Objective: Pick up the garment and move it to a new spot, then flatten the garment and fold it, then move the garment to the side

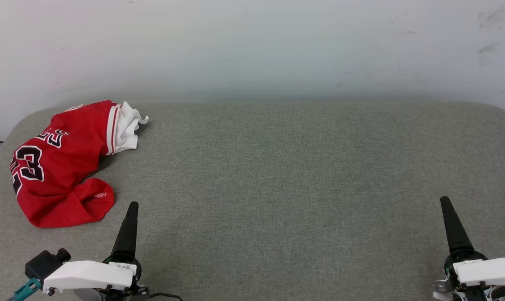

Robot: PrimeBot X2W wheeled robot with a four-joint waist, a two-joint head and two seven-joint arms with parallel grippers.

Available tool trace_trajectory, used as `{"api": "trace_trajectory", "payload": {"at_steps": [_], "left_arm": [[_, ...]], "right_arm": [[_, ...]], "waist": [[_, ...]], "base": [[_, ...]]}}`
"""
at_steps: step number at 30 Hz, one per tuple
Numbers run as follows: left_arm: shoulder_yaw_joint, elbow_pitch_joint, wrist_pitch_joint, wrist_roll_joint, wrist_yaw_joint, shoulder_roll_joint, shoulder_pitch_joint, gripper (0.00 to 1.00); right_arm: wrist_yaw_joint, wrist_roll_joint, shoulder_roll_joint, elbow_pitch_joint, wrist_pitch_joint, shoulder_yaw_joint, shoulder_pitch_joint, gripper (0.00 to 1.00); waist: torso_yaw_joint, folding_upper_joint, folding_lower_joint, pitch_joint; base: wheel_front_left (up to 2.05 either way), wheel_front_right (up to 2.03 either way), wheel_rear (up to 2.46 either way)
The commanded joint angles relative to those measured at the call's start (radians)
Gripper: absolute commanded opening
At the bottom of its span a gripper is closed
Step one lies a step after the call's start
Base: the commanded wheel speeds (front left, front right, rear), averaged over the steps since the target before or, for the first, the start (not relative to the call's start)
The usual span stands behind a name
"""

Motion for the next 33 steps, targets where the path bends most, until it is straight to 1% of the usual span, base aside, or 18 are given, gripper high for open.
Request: {"api": "trace_trajectory", "payload": {"at_steps": [1,9,12,17,22,29,33], "left_arm": [[0.002,-0.026,-0.011,0.051,-0.002,0.008,-0.001,1.00],[-0.030,-0.049,-0.041,0.242,-0.002,0.027,0.020,1.00],[-0.032,-0.057,-0.051,0.294,-0.002,0.028,0.026,1.00],[-0.047,-0.077,-0.068,0.415,-0.002,0.048,0.036,1.00],[-0.076,-0.095,-0.085,0.534,0.009,0.071,0.051,1.00],[-0.124,-0.110,-0.106,0.636,0.035,0.103,0.067,1.00],[-0.129,-0.112,-0.117,0.663,0.053,0.107,0.074,1.00]], "right_arm": [[0.000,-0.044,-0.009,-0.025,-0.010,-0.008,-0.002,1.00],[0.000,-0.206,-0.030,-0.050,-0.040,0.000,0.015,1.00],[0.000,-0.266,-0.043,-0.060,-0.051,0.008,0.021,1.00],[0.000,-0.381,-0.062,-0.067,-0.068,0.019,0.032,1.00],[0.000,-0.483,-0.067,-0.080,-0.084,0.014,0.041,1.00],[0.000,-0.607,-0.073,-0.097,-0.106,0.007,0.056,1.00],[0.000,-0.673,-0.077,-0.106,-0.117,-0.001,0.067,1.00]], "waist": [[0.000,-0.0001,0.0000,0.000],[-0.002,-0.0001,0.0000,0.000],[-0.003,-0.0001,0.0000,0.001],[-0.005,-0.0001,0.0000,0.001],[-0.009,-0.0001,0.0000,0.000],[-0.013,-0.0001,0.0000,0.000],[-0.014,-0.0001,0.0000,0.001]], "base": [[0.00,0.00,0.00],[0.00,0.00,0.00],[0.00,0.00,0.00],[0.00,0.00,0.00],[0.00,0.00,0.00],[0.00,0.00,0.00],[0.00,0.00,0.00]]}}
